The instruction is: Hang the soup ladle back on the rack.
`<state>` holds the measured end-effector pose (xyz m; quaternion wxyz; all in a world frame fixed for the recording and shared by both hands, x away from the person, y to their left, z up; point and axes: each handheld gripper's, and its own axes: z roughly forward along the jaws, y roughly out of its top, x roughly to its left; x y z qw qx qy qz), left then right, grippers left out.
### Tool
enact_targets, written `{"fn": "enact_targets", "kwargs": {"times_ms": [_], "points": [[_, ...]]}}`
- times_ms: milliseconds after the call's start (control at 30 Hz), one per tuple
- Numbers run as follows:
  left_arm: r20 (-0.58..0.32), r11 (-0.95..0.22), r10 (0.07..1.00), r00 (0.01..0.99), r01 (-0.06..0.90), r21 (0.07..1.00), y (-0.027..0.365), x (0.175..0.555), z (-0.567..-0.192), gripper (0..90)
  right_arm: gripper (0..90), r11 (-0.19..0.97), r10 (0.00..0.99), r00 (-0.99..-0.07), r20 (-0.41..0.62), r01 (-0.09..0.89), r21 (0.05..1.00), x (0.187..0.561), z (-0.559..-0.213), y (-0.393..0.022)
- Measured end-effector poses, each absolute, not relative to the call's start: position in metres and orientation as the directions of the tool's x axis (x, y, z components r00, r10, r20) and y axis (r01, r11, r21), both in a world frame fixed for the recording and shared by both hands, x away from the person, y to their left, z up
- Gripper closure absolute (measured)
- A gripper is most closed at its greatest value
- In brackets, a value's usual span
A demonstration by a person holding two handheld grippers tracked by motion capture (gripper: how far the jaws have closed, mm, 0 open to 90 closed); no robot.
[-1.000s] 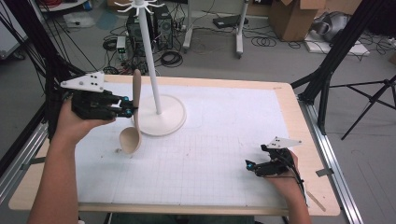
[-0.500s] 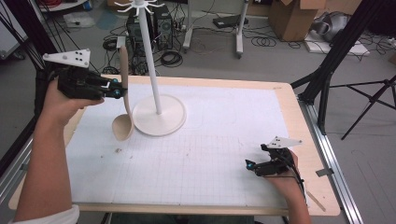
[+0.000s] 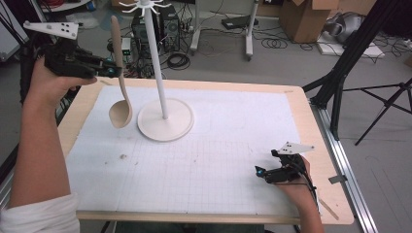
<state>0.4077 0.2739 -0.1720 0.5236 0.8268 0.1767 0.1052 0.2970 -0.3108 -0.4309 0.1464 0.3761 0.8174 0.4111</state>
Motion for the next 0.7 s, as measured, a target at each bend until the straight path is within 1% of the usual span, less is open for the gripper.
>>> {"fn": "enact_targets", "kwargs": {"times_ms": [367,700], "points": [[-0.023,-0.404,0.447,0.894,0.225,0.887,0.273,0.426,-0.163,75.8,4.4,0.384,0.733,-0.677,0.069,0.495,0.779,0.297,-0.431,-0.310],[-0.038,-0.402,0.448,0.893,0.240,0.884,0.268,0.435,-0.168,75.7,4.5,0.391,0.729,-0.682,0.060,0.487,0.781,0.297,-0.430,-0.309]]}}
